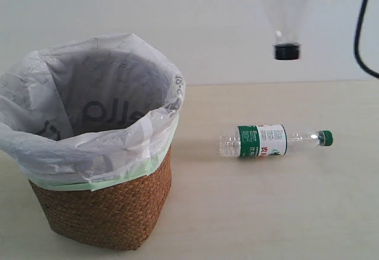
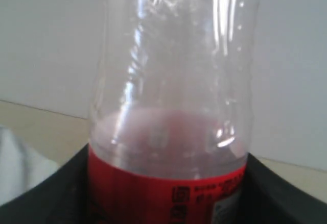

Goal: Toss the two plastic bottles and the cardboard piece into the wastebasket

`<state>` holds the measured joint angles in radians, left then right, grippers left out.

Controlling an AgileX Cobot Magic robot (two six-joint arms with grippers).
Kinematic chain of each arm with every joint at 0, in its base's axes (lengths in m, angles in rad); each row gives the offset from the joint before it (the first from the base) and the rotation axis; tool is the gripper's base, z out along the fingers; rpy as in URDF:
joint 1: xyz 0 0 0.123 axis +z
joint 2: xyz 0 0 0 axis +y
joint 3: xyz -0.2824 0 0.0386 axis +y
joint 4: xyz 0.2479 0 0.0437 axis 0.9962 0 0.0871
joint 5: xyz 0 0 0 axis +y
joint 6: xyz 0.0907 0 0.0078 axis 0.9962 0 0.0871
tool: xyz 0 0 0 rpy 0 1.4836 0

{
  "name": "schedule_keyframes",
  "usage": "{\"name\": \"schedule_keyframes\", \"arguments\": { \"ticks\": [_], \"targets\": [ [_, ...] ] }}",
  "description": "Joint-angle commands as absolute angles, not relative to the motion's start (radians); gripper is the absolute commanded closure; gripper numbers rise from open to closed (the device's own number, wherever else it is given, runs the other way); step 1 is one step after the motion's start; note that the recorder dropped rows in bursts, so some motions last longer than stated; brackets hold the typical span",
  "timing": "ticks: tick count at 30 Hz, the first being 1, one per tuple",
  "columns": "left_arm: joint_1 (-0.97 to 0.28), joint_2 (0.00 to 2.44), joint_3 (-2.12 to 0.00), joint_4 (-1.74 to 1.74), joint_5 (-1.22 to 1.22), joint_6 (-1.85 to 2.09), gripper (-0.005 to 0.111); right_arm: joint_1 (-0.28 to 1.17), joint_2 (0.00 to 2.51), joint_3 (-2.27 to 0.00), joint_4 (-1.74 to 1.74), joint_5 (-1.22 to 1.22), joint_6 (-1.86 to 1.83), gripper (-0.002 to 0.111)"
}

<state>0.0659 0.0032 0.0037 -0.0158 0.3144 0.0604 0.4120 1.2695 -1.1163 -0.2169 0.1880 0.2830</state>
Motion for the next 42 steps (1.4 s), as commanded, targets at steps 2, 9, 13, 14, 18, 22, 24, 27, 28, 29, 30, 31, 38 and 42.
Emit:
{"name": "schedule_keyframes", "arguments": {
  "ticks": [2, 9, 13, 14, 18, 22, 24, 27, 28, 29, 30, 31, 38, 42],
  "targets": [
    [0.059, 0.000, 0.000, -0.018, 0.307, 0.052, -0.001, 0.263, 1.230, -1.121, -0.227, 0.242, 0.270, 0.108],
    [0.059, 0.000, 0.000, -0.018, 0.307, 0.052, -0.001, 0.324, 1.249, -1.121, -0.228, 0.227, 0.254, 0.108],
    [0.059, 0.000, 0.000, -0.018, 0.307, 0.052, -0.001, 0.504, 1.291, -1.121, -0.175, 0.063, 0.266, 0.108],
    [0.059, 0.000, 0.000, -0.018, 0.307, 0.052, -0.001, 0.551, 1.302, -1.122, -0.154, -0.014, 0.271, 0.108],
    [0.059, 0.000, 0.000, -0.018, 0.307, 0.052, -0.001, 0.818, 1.484, -1.354, -0.125, -0.125, 0.416, 0.083],
    [0.059, 0.000, 0.000, -0.018, 0.307, 0.052, -0.001, 0.872, 1.558, -1.601, -0.123, 0.093, 0.414, 0.027],
    [0.059, 0.000, 0.000, -0.018, 0.307, 0.052, -0.001, 0.822, 1.544, -1.682, -0.145, 0.320, 0.411, 0.045],
    [0.059, 0.000, 0.000, -0.018, 0.307, 0.052, -0.001, 0.693, 1.496, -1.697, -0.312, 0.635, 0.420, 0.048],
    [0.059, 0.000, 0.000, -0.018, 0.307, 0.052, -0.001, 0.643, 1.486, -1.697, -0.358, 0.727, 0.420, 0.047],
    [0.059, 0.000, 0.000, -0.018, 0.307, 0.052, -0.001, 0.588, 1.479, -1.697, -0.418, 0.814, 0.420, 0.047],
    [0.059, 0.000, 0.000, -0.018, 0.307, 0.052, -0.001, 0.546, 1.479, -1.694, -0.446, 0.886, 0.401, 0.048],
    [0.059, 0.000, 0.000, -0.018, 0.307, 0.052, -0.001, 0.494, 1.478, -1.677, -0.476, 0.937, 0.381, 0.048],
    [0.059, 0.000, 0.000, -0.018, 0.307, 0.052, -0.001, 0.320, 1.478, -1.545, -0.495, 0.969, 0.294, 0.048],
    [0.059, 0.000, 0.000, -0.018, 0.307, 0.052, -0.001, 0.254, 1.500, -1.453, -0.482, 0.933, 0.228, 0.048]
  ]
}}
